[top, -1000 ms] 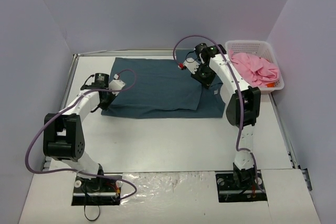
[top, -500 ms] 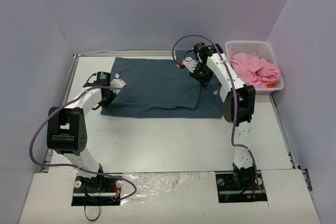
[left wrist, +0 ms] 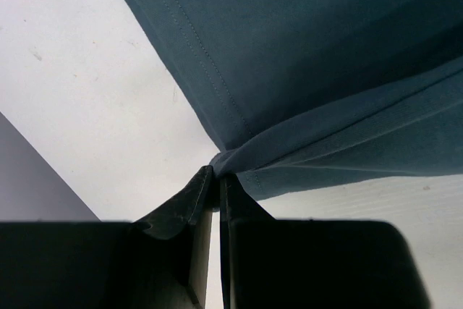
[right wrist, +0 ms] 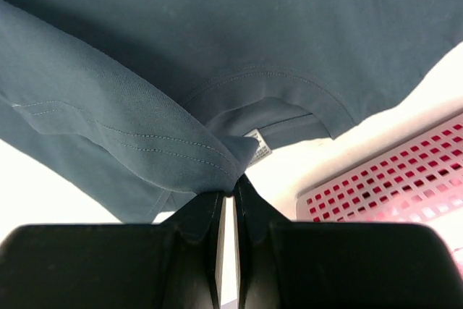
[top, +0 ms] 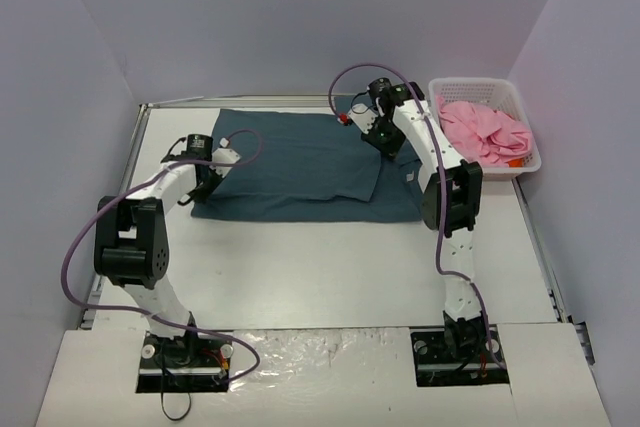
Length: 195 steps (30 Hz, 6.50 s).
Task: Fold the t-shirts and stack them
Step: Fold the flattened tshirt in 1/3 of the way
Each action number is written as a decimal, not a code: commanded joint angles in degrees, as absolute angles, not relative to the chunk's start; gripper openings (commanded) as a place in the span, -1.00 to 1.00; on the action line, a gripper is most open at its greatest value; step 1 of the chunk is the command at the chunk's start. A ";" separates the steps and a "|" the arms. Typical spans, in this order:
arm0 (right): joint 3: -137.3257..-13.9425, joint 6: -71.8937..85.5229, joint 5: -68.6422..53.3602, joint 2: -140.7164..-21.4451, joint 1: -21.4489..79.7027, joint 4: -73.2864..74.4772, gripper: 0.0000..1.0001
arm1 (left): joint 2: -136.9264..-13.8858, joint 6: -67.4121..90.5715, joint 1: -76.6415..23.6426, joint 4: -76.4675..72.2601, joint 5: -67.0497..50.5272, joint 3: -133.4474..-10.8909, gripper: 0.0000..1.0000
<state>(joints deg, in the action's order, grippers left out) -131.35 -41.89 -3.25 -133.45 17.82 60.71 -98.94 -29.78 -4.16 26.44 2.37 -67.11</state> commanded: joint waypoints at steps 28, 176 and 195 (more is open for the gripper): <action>-124.20 -36.48 -2.71 -127.98 17.31 51.95 -0.04 | -92.21 -29.00 -4.92 24.34 15.11 -68.21 -0.42; -99.84 -35.51 -7.65 -124.19 26.72 41.75 -0.60 | -71.10 -21.53 -3.69 32.26 3.52 -54.67 -0.10; -99.32 -35.51 -7.73 -122.70 26.28 42.28 -0.52 | -70.75 -21.45 -3.78 32.43 3.34 -54.84 -0.10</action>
